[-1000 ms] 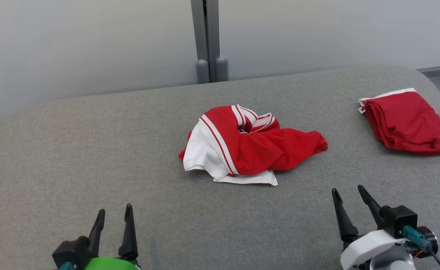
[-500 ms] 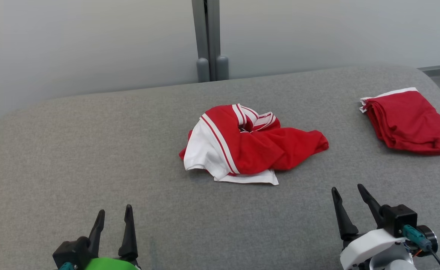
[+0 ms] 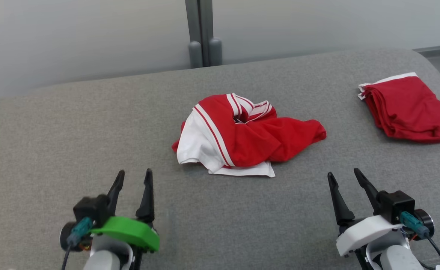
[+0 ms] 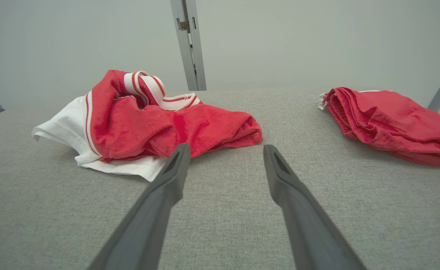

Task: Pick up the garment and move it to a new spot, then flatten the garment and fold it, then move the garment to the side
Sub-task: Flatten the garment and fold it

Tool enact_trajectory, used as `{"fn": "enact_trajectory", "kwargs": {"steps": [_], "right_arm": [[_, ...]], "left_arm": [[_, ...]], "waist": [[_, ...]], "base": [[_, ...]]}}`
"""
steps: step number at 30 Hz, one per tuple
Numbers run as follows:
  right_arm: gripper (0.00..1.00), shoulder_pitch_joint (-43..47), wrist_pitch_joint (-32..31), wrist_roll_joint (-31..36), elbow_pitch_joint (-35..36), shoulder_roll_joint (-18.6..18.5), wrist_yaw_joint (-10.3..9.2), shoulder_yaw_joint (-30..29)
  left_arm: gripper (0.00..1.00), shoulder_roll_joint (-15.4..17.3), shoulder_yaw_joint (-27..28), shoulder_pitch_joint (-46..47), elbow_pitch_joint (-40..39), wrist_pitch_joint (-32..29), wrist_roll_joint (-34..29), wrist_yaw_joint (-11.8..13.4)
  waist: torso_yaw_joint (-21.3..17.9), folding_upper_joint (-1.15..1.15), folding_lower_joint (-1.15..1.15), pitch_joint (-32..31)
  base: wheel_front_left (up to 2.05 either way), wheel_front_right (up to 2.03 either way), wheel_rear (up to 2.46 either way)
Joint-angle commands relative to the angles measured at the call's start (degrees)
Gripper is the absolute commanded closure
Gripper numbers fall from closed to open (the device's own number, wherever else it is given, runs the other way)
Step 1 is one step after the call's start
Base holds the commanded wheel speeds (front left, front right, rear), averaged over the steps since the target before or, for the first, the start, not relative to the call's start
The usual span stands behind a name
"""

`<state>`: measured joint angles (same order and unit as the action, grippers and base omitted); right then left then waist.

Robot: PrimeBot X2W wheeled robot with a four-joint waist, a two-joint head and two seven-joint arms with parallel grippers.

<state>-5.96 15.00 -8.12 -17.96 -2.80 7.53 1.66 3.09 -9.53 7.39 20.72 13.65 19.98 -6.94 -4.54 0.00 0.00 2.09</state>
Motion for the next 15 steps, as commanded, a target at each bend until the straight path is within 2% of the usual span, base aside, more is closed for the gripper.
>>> {"fn": "enact_trajectory", "kwargs": {"steps": [1, 7, 15], "right_arm": [[0.0, -0.65, 0.26, 0.21, 0.1, -0.19, -0.09, 0.12], [0.0, -2.57, 0.26, -0.05, 0.56, -0.18, -0.09, 1.34], [0.0, -4.58, 0.26, -0.42, 0.99, -0.19, -0.09, 1.99]], "left_arm": [[0.0, 0.52, -0.77, 2.69, 1.05, -0.93, -0.6, -0.22], [0.0, 0.2, -4.97, 10.34, 6.21, -5.47, 3.58, -0.55], [0.0, -0.01, -7.92, 16.94, 14.83, -6.81, 9.18, -0.59]], "waist": [[-1.23, 0.0, 0.0, 1.95], [-3.5, 0.0, 0.0, 5.38], [-5.75, 0.0, 0.0, 9.54]], "base": [[0.0, 0.0, 0.0], [0.0, 0.0, 0.0], [0.0, 0.0, 0.0]]}}
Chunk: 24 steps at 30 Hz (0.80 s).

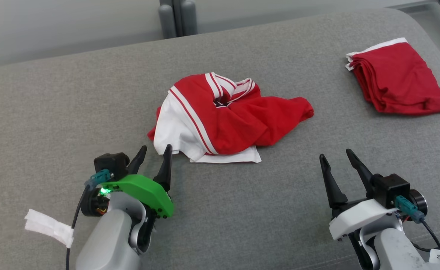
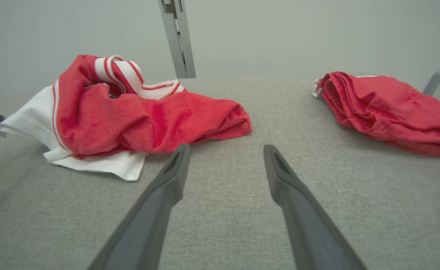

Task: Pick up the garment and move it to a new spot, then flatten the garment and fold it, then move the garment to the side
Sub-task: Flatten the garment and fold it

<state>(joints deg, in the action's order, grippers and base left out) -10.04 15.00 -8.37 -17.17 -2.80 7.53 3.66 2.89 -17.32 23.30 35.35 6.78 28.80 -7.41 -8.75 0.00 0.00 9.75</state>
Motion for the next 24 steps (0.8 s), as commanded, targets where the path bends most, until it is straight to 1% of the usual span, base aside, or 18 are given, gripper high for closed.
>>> {"fn": "enact_trajectory", "kwargs": {"steps": [1, 4, 7, 12, 13, 16, 20, 22, 24], "right_arm": [[0.0, -0.7, 0.26, -0.22, 0.18, -0.19, -0.09, 0.03], [0.0, -1.31, 0.26, -0.28, 0.32, -0.19, -0.09, -0.03], [0.0, -1.38, 0.26, -0.35, 0.39, -0.19, -0.09, -0.12], [0.0, -1.6, 0.25, -0.53, 0.32, -0.19, -0.09, -0.17], [0.0, -1.64, 0.26, -0.56, 0.34, -0.18, -0.09, -0.2], [0.0, -1.75, 0.26, -0.66, 0.41, -0.19, -0.09, -0.11], [0.0, -1.91, 0.26, -0.74, 0.53, -0.19, -0.09, 0.0], [0.0, -2.01, 0.26, -0.81, 0.43, -0.19, -0.09, 0.23], [0.0, -1.99, 0.26, -0.89, 0.38, -0.19, -0.09, 0.52]], "left_arm": [[0.0, 0.17, -0.56, 1.82, 1.4, -0.01, 1.07, -0.12], [0.0, 0.14, -2.08, 3.48, 3.42, 0.35, 3.4, -0.11], [0.0, 0.13, -3.93, 4.38, 3.6, 0.94, 6.64, -0.08], [0.0, 0.13, -7.58, 4.62, 1.23, 2.14, 12.37, -0.09], [0.0, 0.15, -9.33, 4.46, -0.44, 2.59, 14.33, -0.09], [0.0, 1.17, -11.37, 4.48, -2.6, 3.34, 16.42, -0.09], [0.0, 1.68, -12.33, 4.65, -4.79, 3.88, 19.63, -0.09], [0.0, 2.54, -12.03, 5.35, -4.24, 4.2, 19.66, -0.09], [0.0, 2.97, -11.71, 6.04, -2.96, 4.43, 19.04, 0.51]], "waist": [[-1.76, 0.0, 0.0, 2.39], [-2.01, 0.0, 0.0, 3.47], [-2.01, 0.0, 0.0, 4.01], [-1.83, 0.0, 0.0, 4.29], [-1.68, 0.0, 0.0, 4.32], [-1.54, 0.0, 0.0, 4.36], [-1.52, 0.0, 0.0, 4.45], [-1.68, 0.0, 0.0, 4.47], [-2.02, 0.0, 0.0, 4.55]], "base": [[0.0, 0.0, 0.0], [0.0, 0.0, 0.0], [0.0, 0.0, 0.0], [0.0, 0.0, 0.0], [0.0, 0.0, 0.0], [0.0, 0.0, 0.0], [0.0, 0.0, 0.0], [0.0, 0.0, 0.0], [0.0, 0.0, 0.0]]}}
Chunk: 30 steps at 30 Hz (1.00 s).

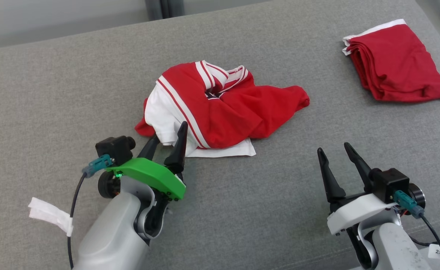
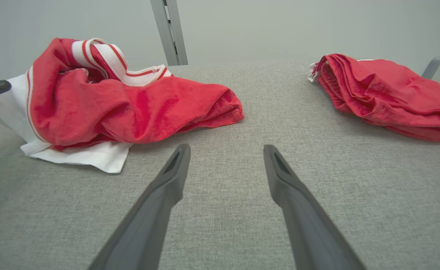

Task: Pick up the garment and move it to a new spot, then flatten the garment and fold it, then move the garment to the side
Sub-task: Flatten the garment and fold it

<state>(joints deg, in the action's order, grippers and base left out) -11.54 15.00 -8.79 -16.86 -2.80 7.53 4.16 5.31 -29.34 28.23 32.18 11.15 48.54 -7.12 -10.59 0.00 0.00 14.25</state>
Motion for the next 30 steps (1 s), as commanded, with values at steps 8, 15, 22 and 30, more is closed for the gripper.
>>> {"fn": "enact_trajectory", "kwargs": {"steps": [8, 15, 22, 30], "right_arm": [[0.0, -0.11, 0.26, -0.04, 0.09, -0.19, -0.09, 0.09], [0.0, 1.08, 0.26, 0.12, -0.45, -0.19, -0.09, -0.31], [0.0, 1.38, 0.26, -0.43, -1.03, -0.2, -0.09, 1.12], [0.0, 1.18, 0.26, -1.64, -1.86, -0.2, -0.09, 2.84]], "left_arm": [[1.0, 0.05, -1.38, 4.58, 4.44, 0.85, -1.88, 0.42], [1.0, -1.64, -4.65, 6.51, -0.33, 1.08, 0.58, -0.38], [1.0, -2.3, -9.19, 12.31, -6.52, -1.79, 4.89, -0.43], [1.0, -2.3, -13.99, 25.93, -8.64, 0.67, 9.07, 2.31]], "waist": [[-1.33, 0.0, 0.0, -0.33], [-1.03, 0.0, 0.0, -2.55], [-2.26, 0.0, 0.0, -4.72], [-5.98, 0.0, 0.0, -6.07]], "base": [[0.0, 0.0, 0.0], [0.0, 0.0, 0.0], [0.0, 0.0, 0.0], [0.0, 0.0, 0.0]]}}
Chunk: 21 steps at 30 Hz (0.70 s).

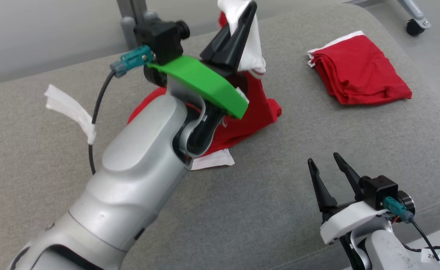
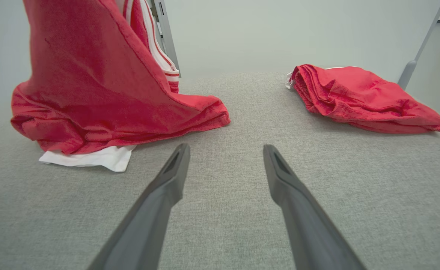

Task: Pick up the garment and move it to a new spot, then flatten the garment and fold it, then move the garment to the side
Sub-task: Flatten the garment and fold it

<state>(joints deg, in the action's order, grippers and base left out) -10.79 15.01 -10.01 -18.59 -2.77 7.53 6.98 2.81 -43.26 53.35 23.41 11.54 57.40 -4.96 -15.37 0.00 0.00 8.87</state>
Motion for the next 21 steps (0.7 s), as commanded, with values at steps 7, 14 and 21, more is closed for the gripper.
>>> {"fn": "enact_trajectory", "kwargs": {"steps": [7, 14, 21], "right_arm": [[0.0, 0.72, 0.25, -0.61, 0.13, -0.2, -0.09, -1.26], [0.0, 1.67, 0.24, -0.18, 0.76, -0.2, -0.09, -3.75], [0.0, 1.93, 0.24, 0.01, 1.14, -0.22, -0.09, -4.24]], "left_arm": [[1.0, 0.5, 2.95, 10.15, 3.32, 2.98, -0.12, 2.74], [1.0, 6.74, 11.05, 8.58, 2.06, 3.59, 0.19, 2.11], [1.0, 13.45, 17.68, -8.04, -2.42, 3.64, 1.81, 3.83]], "waist": [[-1.49, 0.0, 0.0, -0.94], [2.15, 0.0, 0.0, -1.05], [5.58, 0.0, 0.0, -1.16]], "base": [[0.0, 0.0, 0.0], [0.0, 0.0, 0.0], [0.0, 0.0, 0.0]]}}
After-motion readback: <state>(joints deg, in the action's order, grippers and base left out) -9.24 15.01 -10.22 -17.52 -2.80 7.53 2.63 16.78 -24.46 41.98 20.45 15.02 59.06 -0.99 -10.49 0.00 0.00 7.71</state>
